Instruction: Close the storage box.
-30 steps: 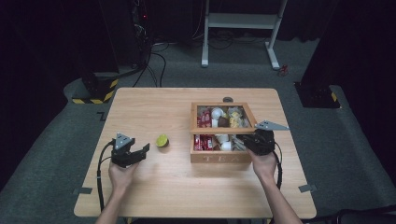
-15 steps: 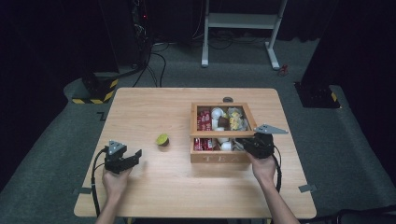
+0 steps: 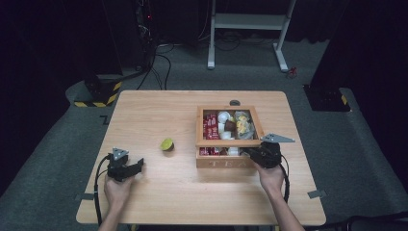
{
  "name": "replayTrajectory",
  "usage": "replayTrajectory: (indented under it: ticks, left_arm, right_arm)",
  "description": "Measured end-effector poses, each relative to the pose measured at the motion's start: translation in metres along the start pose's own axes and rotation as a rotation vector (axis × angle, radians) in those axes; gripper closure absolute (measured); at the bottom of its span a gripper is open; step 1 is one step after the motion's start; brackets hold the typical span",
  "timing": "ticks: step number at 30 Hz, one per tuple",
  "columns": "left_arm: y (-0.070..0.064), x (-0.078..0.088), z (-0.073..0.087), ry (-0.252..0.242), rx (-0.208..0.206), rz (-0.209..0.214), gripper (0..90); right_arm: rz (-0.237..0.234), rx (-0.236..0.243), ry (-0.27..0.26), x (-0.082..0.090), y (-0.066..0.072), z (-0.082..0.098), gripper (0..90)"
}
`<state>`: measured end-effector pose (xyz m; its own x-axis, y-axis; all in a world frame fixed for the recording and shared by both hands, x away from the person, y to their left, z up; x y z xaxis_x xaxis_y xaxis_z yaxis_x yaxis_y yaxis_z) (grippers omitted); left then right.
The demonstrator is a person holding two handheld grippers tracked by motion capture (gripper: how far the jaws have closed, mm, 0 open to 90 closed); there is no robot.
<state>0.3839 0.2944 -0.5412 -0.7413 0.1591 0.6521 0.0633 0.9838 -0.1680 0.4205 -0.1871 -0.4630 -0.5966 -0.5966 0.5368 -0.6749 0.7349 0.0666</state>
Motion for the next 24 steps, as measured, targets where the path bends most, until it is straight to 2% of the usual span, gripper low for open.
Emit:
replayTrajectory:
  ticks: [6,12,14,19,21,24]
  left_arm:
    - [-0.002,-0.001,0.000,0.010,-0.024,-0.019,29.9]
    - [-0.001,-0.001,0.000,0.013,-0.019,-0.024,28.3]
    - [-0.001,-0.001,0.000,0.012,-0.019,-0.025,28.3]
    - [-0.001,-0.001,0.000,0.013,-0.018,-0.023,27.9]
    - [-0.002,-0.001,0.000,0.013,-0.018,-0.023,27.9]
    - [-0.002,-0.001,0.000,0.012,-0.018,-0.023,27.8]
  right_arm:
    - [-0.004,-0.008,0.017,0.000,0.002,0.008,87.2]
    - [-0.008,0.003,0.015,0.002,0.004,0.014,86.3]
    - [-0.002,0.010,0.029,0.001,0.006,0.016,86.4]
    - [0.004,0.014,0.022,0.001,0.007,0.017,86.4]
    - [-0.007,0.015,0.024,0.002,0.008,0.016,87.2]
    - [-0.005,0.036,0.040,0.004,0.012,0.016,87.6]
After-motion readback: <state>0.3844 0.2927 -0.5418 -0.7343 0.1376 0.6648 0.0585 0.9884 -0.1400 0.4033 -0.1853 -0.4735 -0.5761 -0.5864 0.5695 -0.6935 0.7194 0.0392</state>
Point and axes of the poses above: each handheld gripper's, and its own axes: x roughly backward along the jaws, z roughly out of its underside, y roughly to its left, the point moved 2 cm from there along -x, roughly forward along the jaws, and after that the axes turned 11 degrees about x, right-handed, at the moved point
